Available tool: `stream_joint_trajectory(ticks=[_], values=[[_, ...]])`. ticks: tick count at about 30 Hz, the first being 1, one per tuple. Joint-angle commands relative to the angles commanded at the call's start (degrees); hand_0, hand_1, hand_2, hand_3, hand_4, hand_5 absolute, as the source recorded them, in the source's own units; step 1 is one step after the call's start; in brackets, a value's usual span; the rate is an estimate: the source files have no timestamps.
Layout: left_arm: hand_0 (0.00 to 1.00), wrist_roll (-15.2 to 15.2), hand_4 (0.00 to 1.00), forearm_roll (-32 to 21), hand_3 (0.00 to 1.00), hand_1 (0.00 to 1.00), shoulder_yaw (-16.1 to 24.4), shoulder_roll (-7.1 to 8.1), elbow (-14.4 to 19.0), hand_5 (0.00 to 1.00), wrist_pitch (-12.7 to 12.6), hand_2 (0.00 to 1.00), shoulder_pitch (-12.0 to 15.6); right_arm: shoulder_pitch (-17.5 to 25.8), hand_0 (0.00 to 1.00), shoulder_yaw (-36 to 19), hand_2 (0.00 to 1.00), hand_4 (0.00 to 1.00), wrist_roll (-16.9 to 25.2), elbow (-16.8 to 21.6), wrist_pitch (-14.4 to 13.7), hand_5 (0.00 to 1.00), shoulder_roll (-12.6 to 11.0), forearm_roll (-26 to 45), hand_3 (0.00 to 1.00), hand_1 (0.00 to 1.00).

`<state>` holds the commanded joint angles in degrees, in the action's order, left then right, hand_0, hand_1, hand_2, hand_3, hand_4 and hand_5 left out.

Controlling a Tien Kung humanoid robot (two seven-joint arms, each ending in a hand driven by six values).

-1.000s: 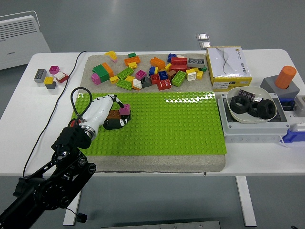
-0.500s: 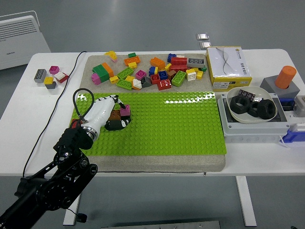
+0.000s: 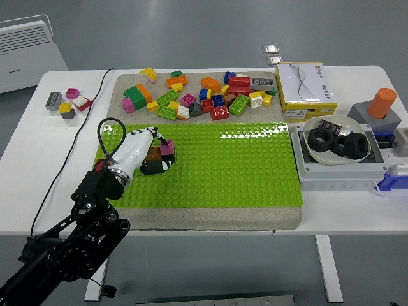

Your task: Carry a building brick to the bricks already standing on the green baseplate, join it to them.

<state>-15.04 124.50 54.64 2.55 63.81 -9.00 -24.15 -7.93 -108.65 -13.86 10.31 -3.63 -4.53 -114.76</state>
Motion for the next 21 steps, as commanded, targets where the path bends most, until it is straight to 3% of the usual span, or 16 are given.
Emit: stream_joint_trajectory(ticks=[21], values=[[0.962,-0.2,0.777,-0.4,0.606,0.927,-1.0,0.28,-0.4,0.304,-0.5,0.927,0.4,-0.1,0.520,0.0,0.762,0.828,0.0,0.0,0.0,0.903,0.1,0.1,0.778,0.642]])
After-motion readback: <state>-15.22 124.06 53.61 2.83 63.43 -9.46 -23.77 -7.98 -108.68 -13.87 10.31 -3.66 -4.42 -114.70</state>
